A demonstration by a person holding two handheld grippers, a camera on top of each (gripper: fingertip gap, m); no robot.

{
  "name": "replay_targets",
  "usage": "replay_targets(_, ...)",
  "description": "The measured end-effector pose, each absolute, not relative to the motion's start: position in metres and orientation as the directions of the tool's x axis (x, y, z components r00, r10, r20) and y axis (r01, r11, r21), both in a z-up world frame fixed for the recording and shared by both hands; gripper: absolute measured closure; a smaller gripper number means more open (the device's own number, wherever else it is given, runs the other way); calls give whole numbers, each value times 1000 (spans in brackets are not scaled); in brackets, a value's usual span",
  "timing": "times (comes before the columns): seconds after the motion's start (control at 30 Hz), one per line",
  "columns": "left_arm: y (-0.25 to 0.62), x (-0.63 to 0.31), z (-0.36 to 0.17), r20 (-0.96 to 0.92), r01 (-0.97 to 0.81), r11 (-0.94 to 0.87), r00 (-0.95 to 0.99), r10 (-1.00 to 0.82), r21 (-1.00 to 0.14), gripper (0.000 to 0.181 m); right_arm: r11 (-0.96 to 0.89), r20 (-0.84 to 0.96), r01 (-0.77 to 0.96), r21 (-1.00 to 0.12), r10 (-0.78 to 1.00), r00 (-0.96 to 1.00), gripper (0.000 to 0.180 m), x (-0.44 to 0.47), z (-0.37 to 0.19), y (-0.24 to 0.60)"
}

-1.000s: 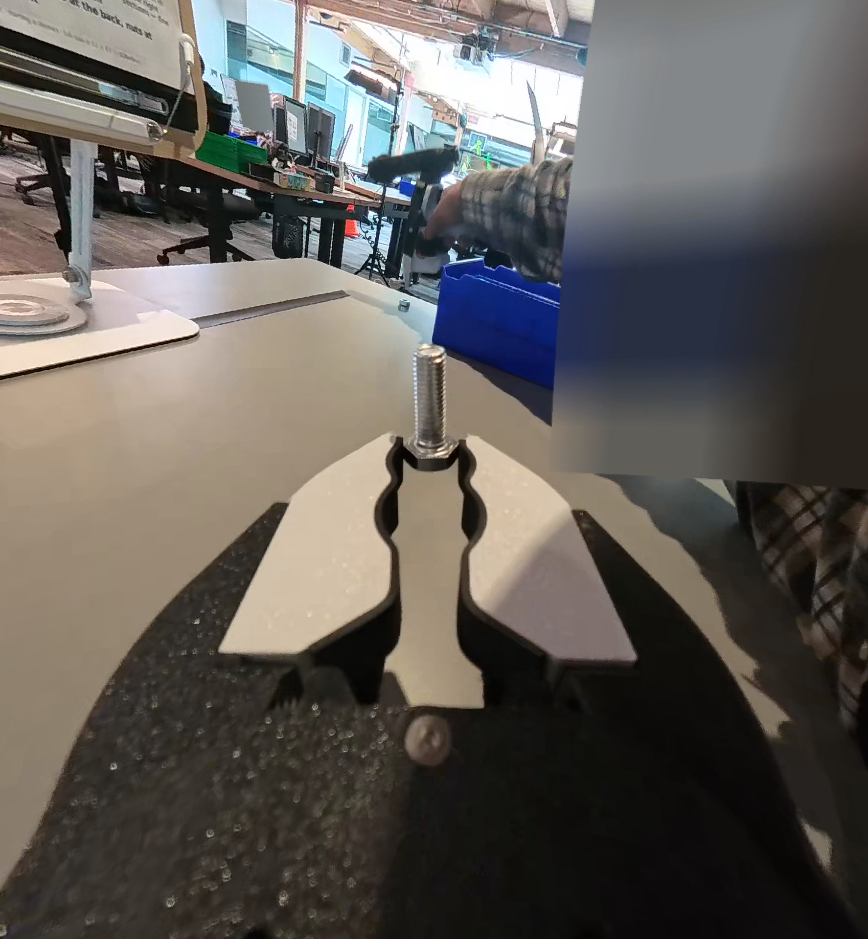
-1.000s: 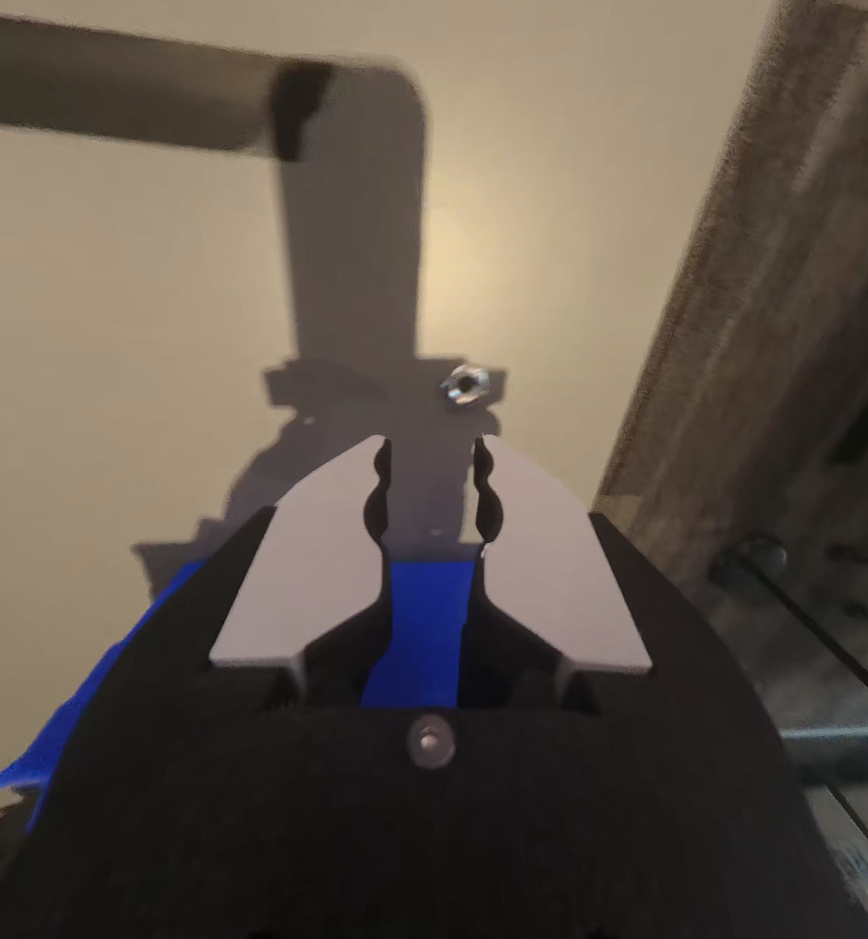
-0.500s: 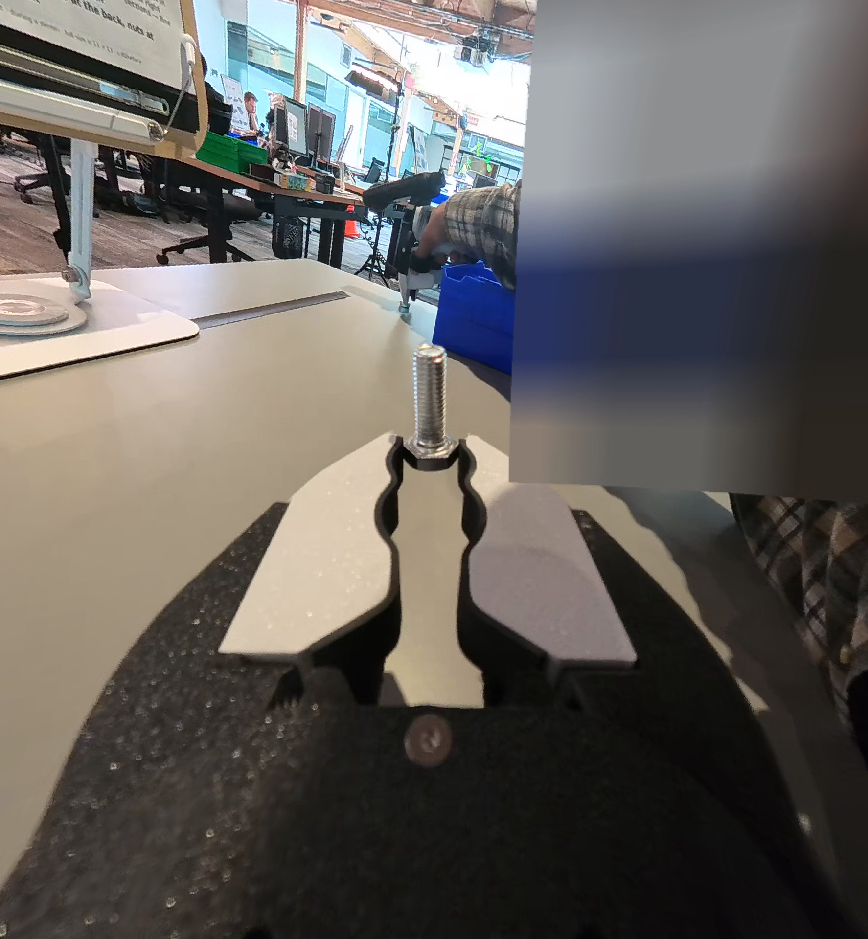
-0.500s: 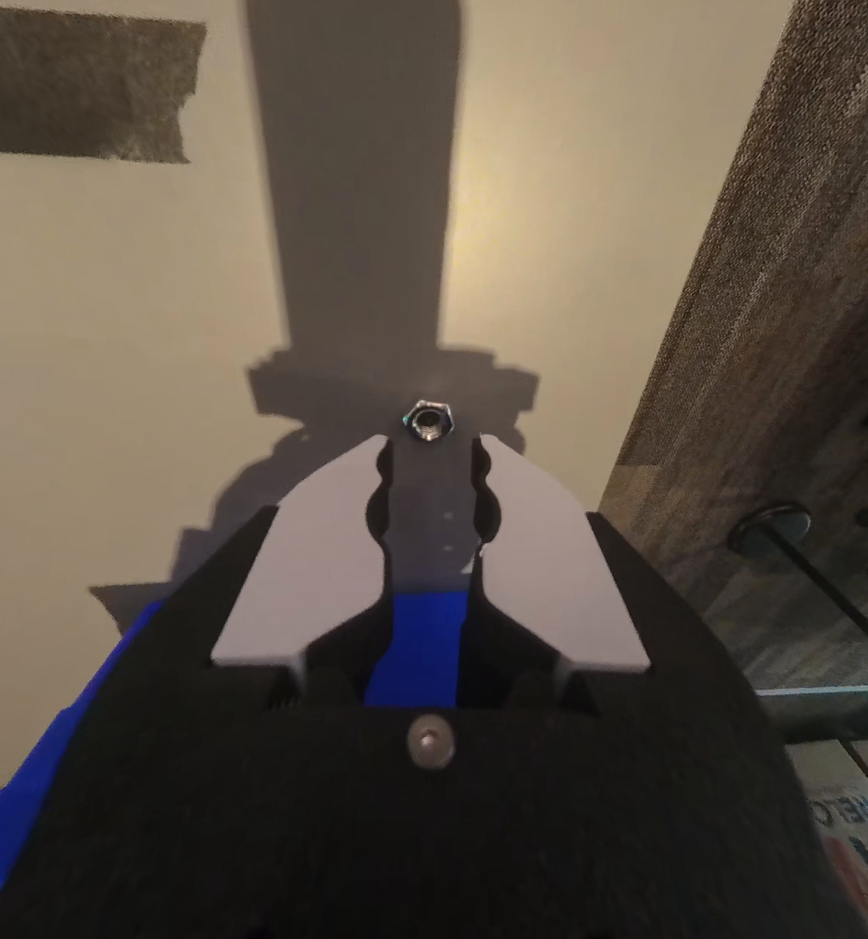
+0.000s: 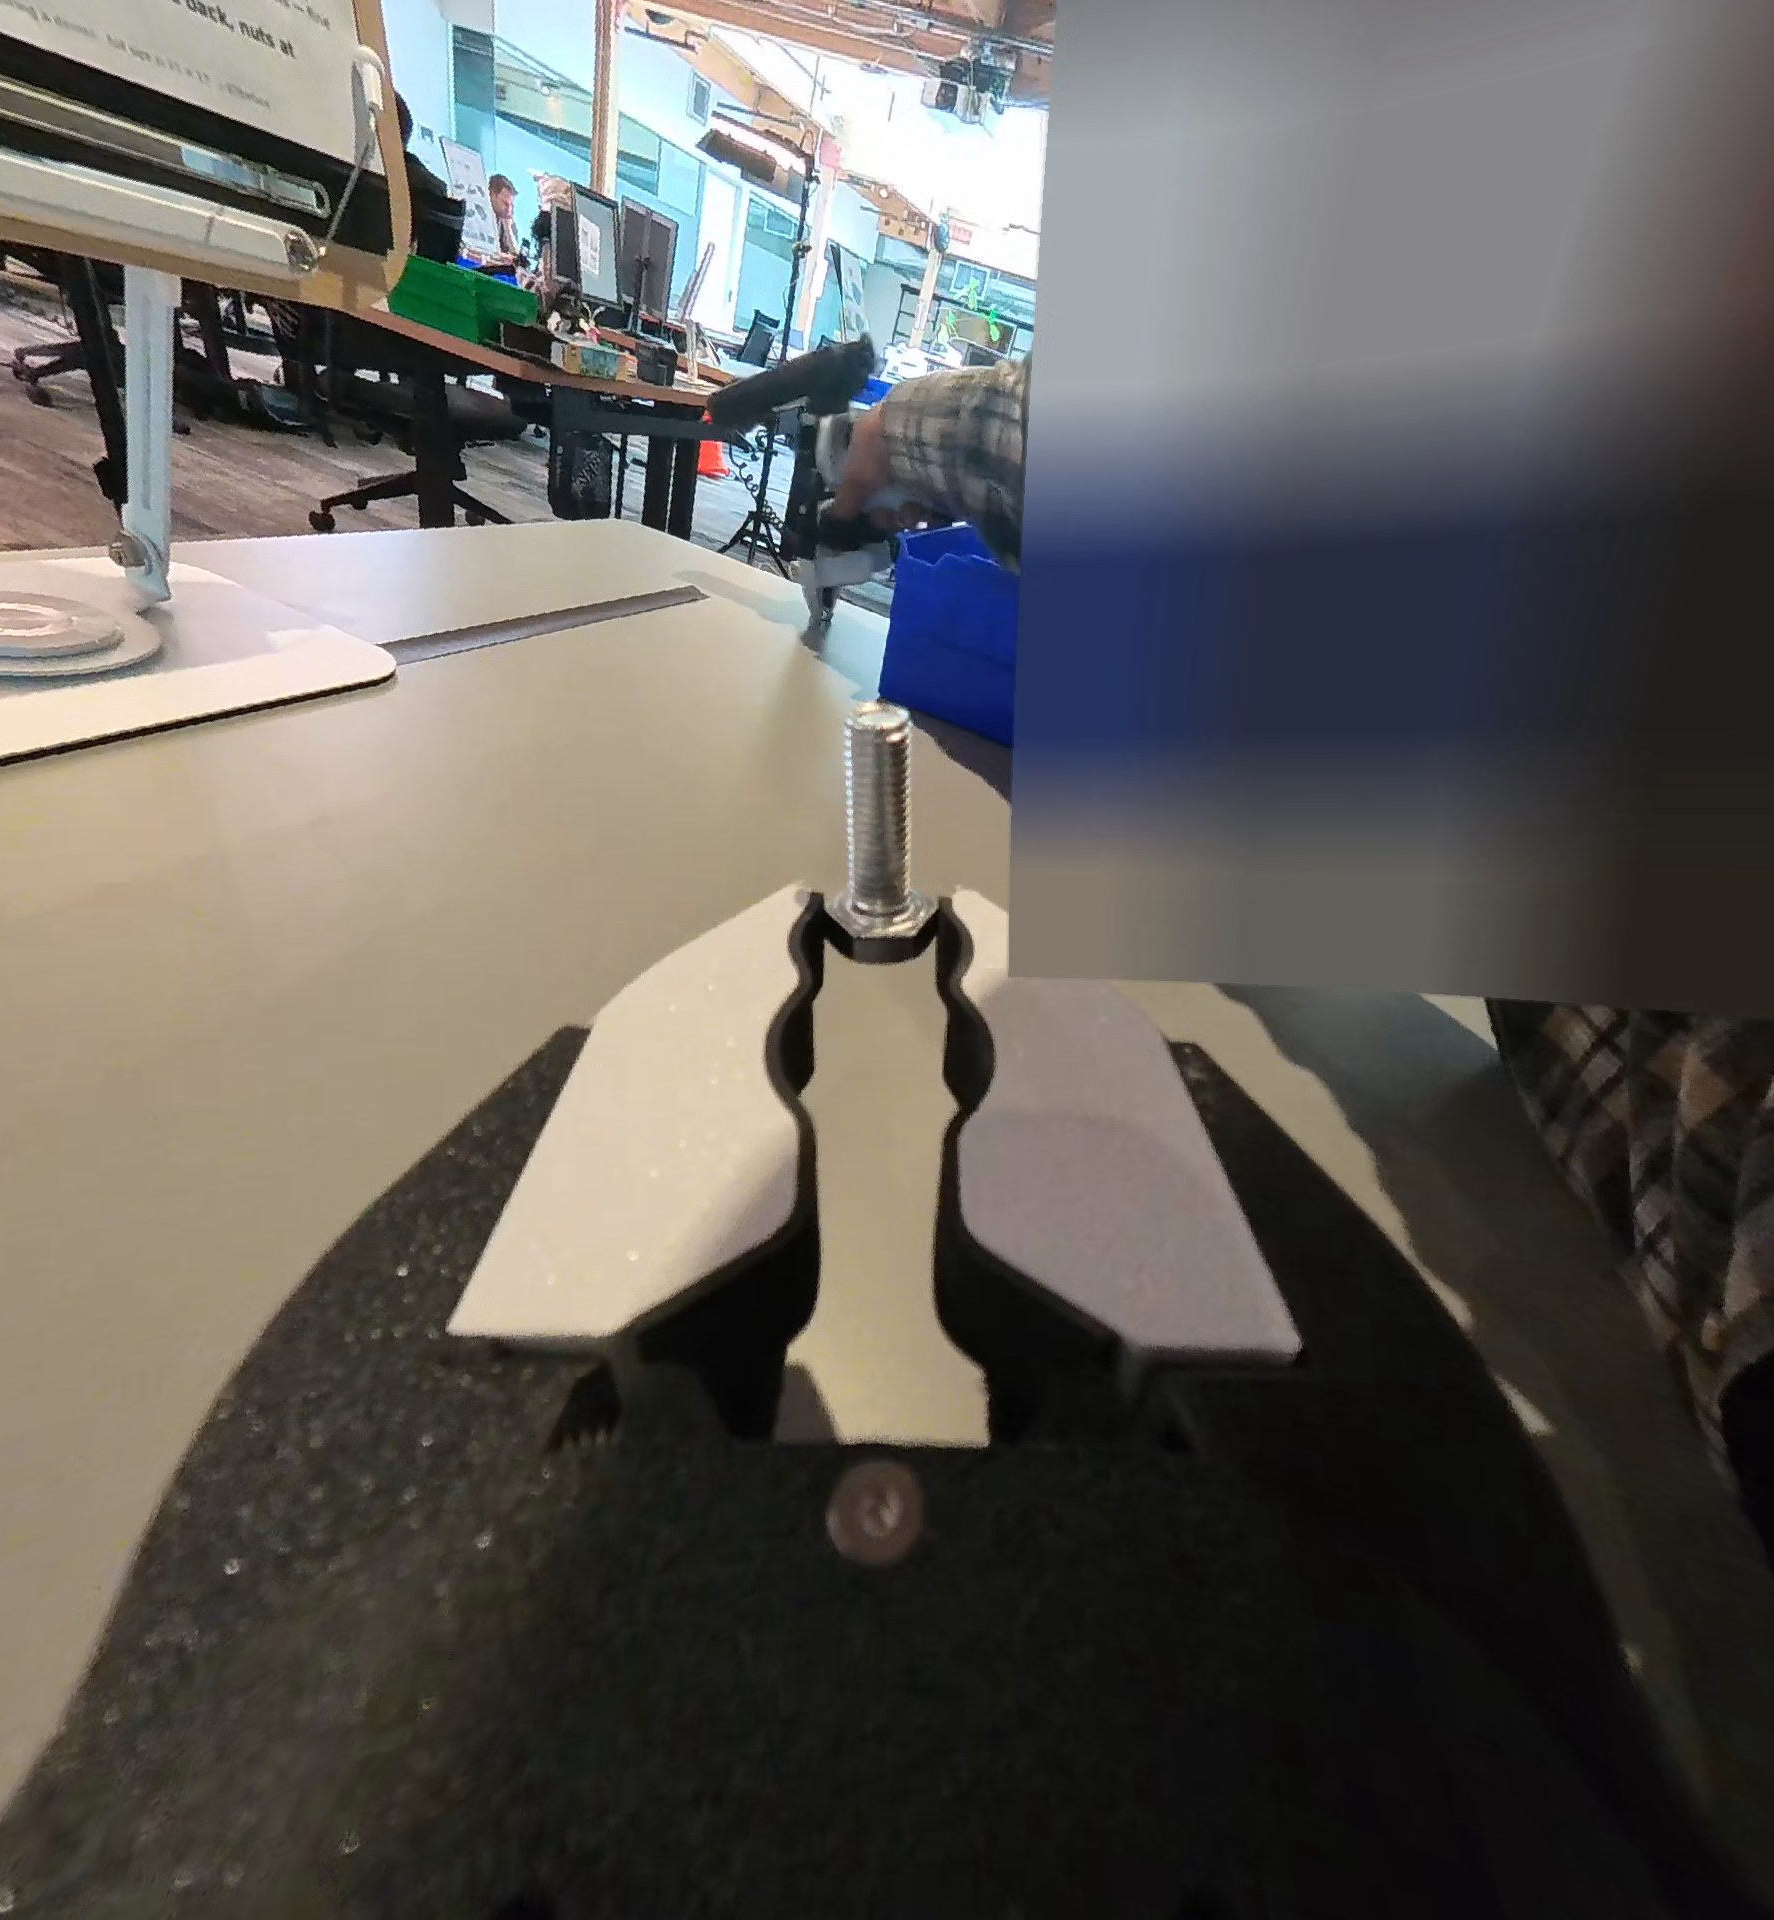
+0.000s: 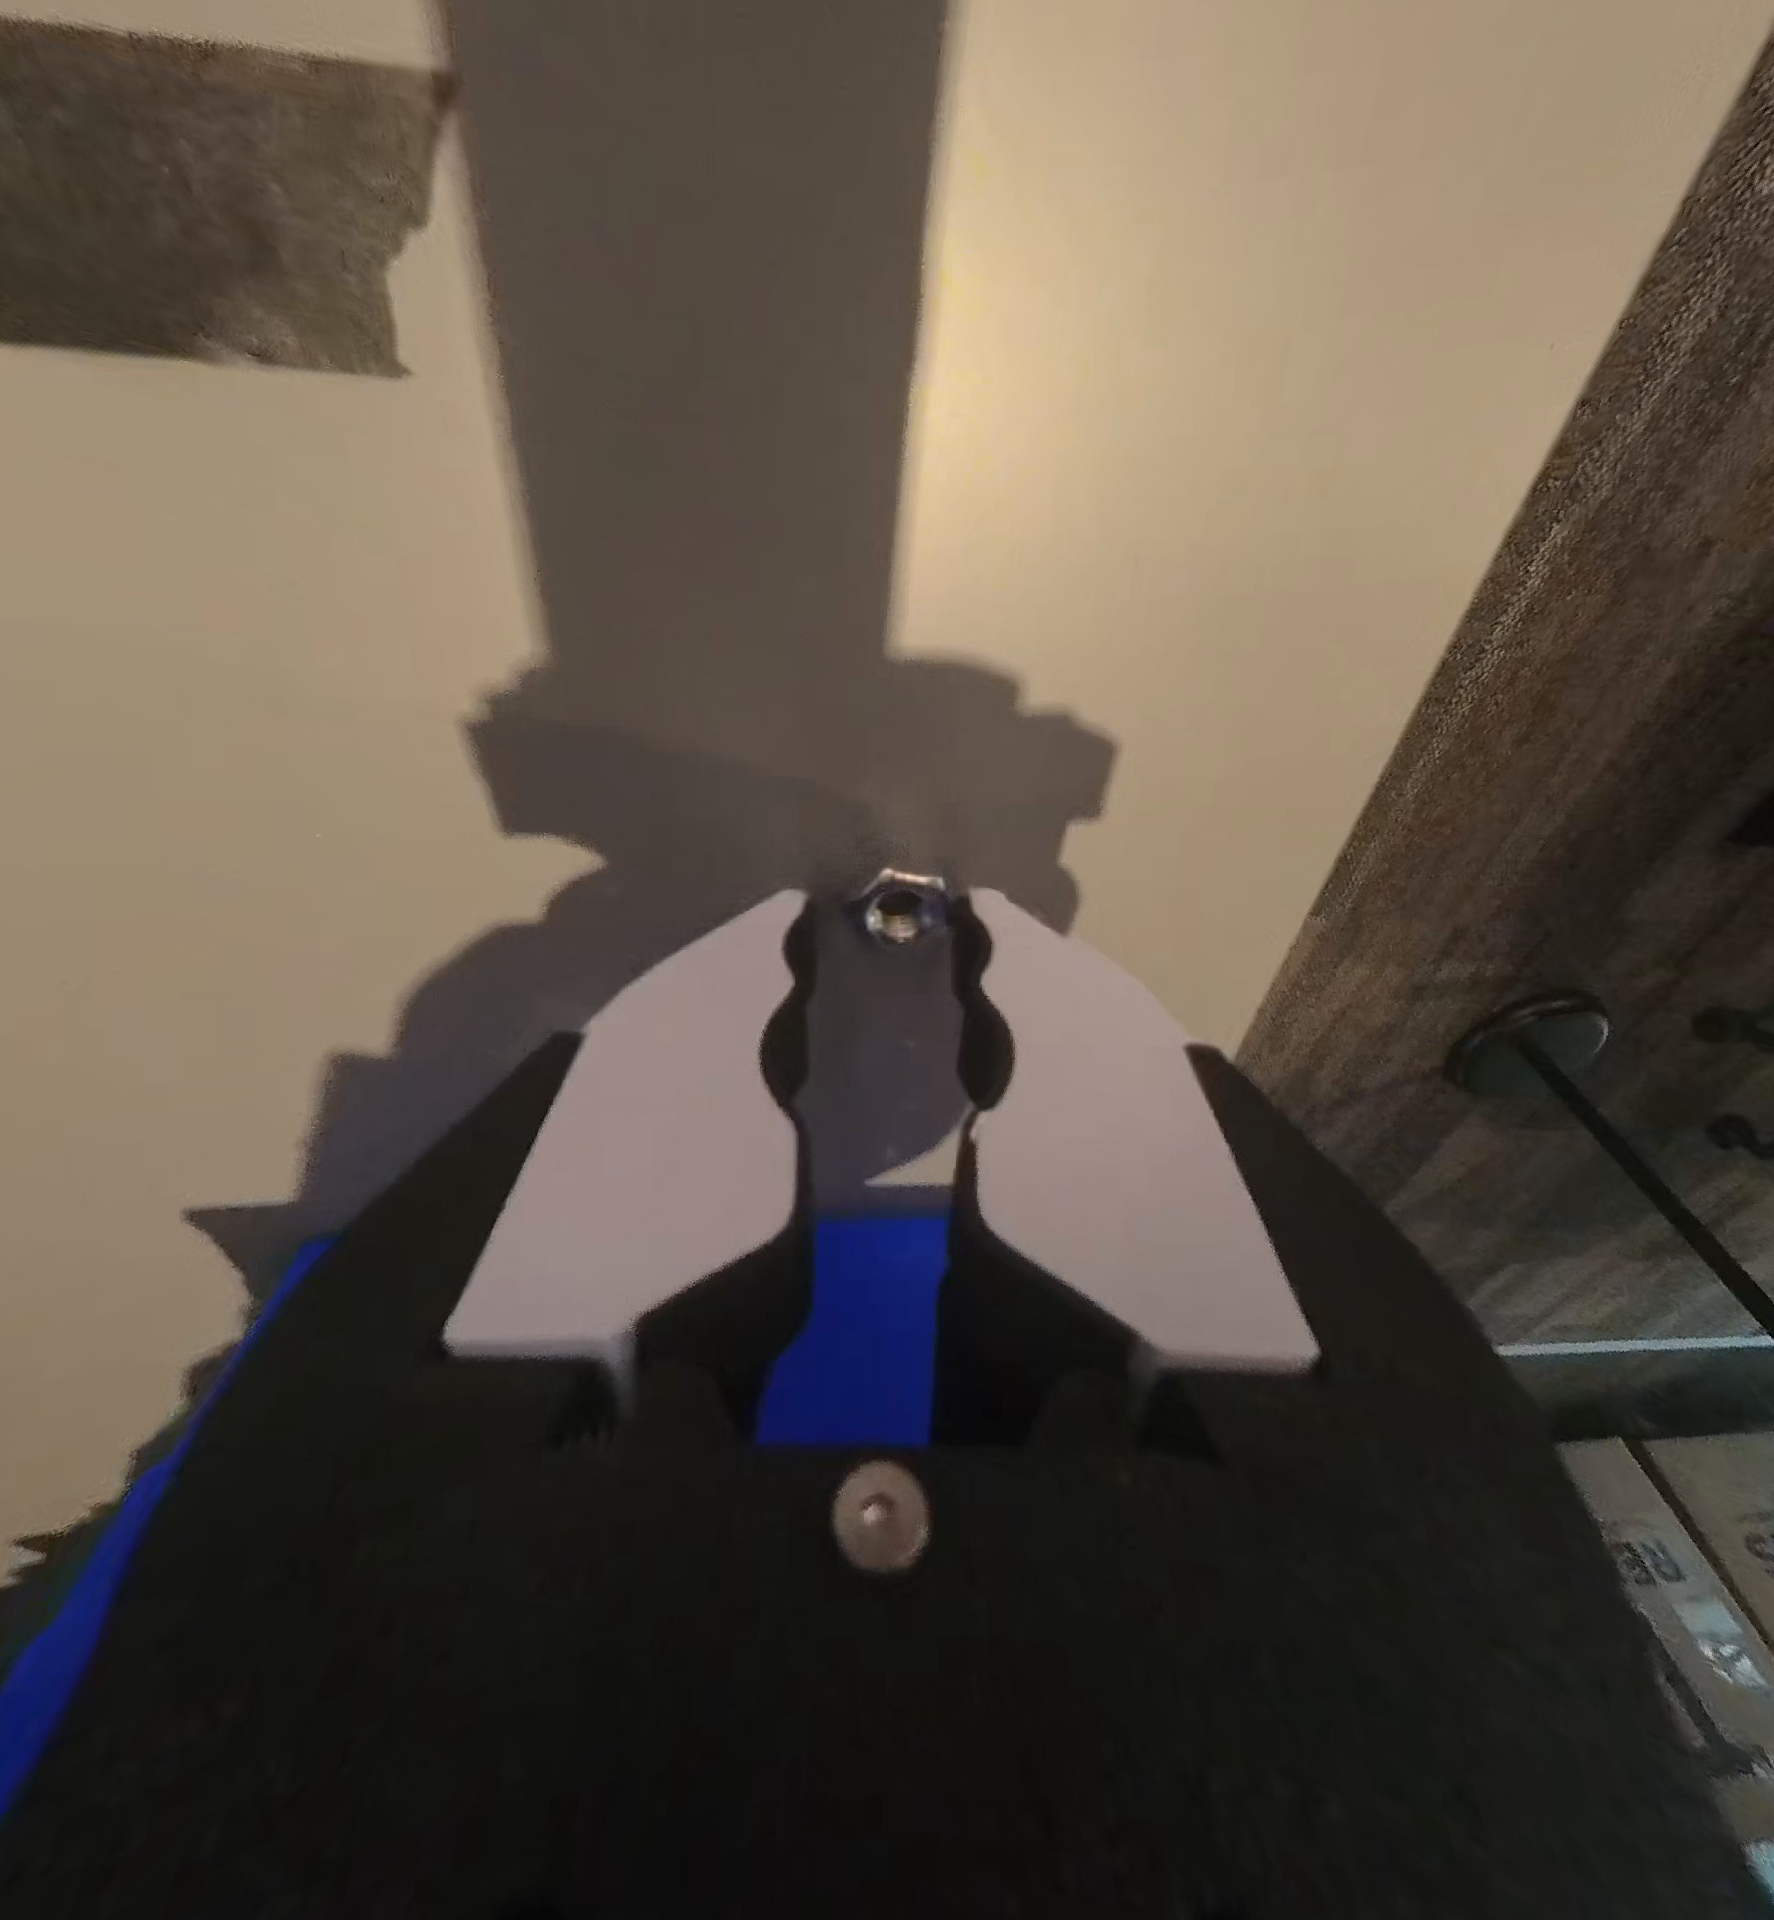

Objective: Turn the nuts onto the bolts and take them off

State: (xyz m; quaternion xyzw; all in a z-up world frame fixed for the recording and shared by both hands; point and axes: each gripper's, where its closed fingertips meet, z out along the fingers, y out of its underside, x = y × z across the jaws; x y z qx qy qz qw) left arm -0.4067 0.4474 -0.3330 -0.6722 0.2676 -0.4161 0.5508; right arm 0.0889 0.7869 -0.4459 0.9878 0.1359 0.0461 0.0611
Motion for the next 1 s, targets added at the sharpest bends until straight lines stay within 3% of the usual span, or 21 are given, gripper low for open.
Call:
replay_targets(0.23, 448, -408, -334, 271, 100, -258, 510, -816, -961, 161, -936, 109, 296, 189, 319, 941, 162, 86, -445, 787)
replay_targets(0.37, 448, -408, -332, 266, 100, -251, 512, -816, -963, 161, -923, 152, 363, 128, 380, 913, 162, 74, -423, 793)
replay_targets(0.5, 445, -407, -326, 245, 97, -228, 513, -823, -969, 161, -858, 199, 514, 2, 504, 841, 162, 26, -357, 789)
replay_targets(0.63, 440, -406, -319, 218, 92, -199, 513, -830, -976, 161, -648, 216, 755, -103, 726, 653, 162, -70, -293, 734)
replay_targets(0.73, 439, -408, -315, 175, 76, -159, 524, -834, -984, 161, -431, 198, 898, -92, 875, 441, 162, -144, -282, 652)
replay_targets(0.87, 437, -412, -309, 89, 39, -81, 535, -840, -996, 161, -126, 172, 991, -42, 976, 131, 162, -216, -313, 540)
replay_targets(1.0, 435, -416, -309, 47, 17, -44, 527, -849, -999, 161, 25, 128, 998, -57, 992, -18, 162, -260, -361, 467)
